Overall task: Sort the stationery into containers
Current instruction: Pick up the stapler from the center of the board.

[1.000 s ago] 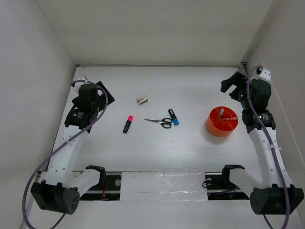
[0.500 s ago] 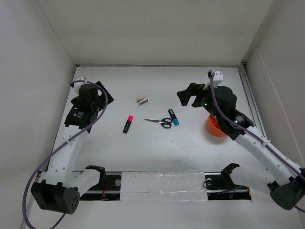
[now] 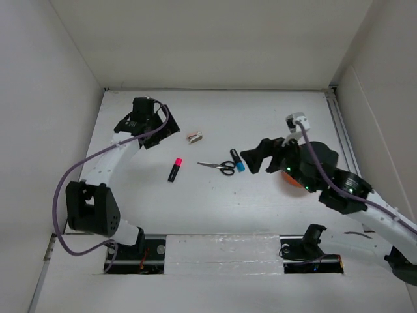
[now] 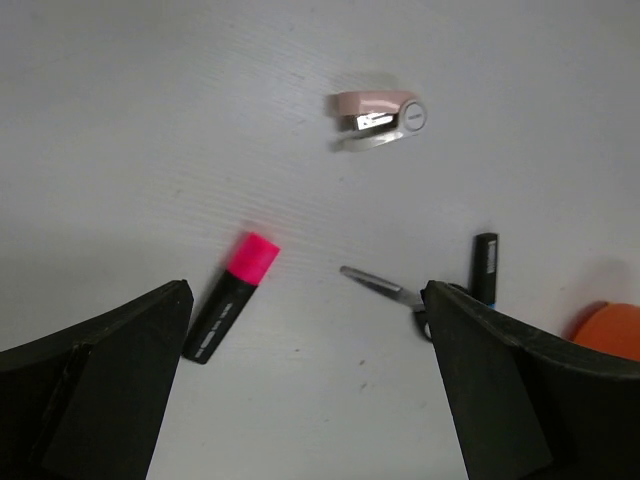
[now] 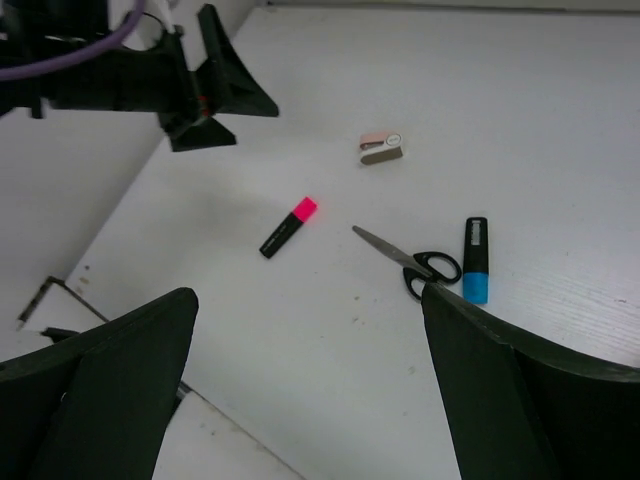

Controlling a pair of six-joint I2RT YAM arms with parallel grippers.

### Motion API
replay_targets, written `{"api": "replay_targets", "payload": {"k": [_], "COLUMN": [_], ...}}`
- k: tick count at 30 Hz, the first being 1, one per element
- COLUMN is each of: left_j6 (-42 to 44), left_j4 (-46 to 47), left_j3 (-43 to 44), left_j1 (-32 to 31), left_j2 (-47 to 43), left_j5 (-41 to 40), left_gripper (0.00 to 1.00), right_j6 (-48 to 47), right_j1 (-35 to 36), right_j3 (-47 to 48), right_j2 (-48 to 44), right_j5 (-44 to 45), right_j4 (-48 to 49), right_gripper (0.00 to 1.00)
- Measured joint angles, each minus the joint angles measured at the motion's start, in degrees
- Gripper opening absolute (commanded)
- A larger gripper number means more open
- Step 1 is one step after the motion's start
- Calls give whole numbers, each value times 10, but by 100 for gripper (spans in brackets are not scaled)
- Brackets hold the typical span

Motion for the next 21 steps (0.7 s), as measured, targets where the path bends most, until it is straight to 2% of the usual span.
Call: {"api": "replay_targets", "payload": {"k": [5,9,14,15,17,18,21], "left_j6": [-71,-64,0,18,54,73,139], "left_j4": [4,40,90,89,89,89,94], "left_j3": [99,176,192,194,196,196,198], "left_j1": [-44,-63,-62,-63,-68,-70,-85], "left_j2": [72,160,265,279,298,301,302], "left_j5": [-7,35,95,95,82,68,14], "left_gripper": [100,100,100,96,95,89,89], "right_j6": [17,23,21,20,17,14,9], "right_j1": [36,44,47,46,46,46,46], "right_j3": [9,7,-4,-5,-6,-7,-10], "right_j2": [-100,-138,-160,-165,-177,-183,-200], "right_j5": [38,49,42,38,28,22,4], "right_j4": [-40,-72,-113,-119,-127,-128,-128], "right_gripper": [100,100,100,100,100,100,100]}}
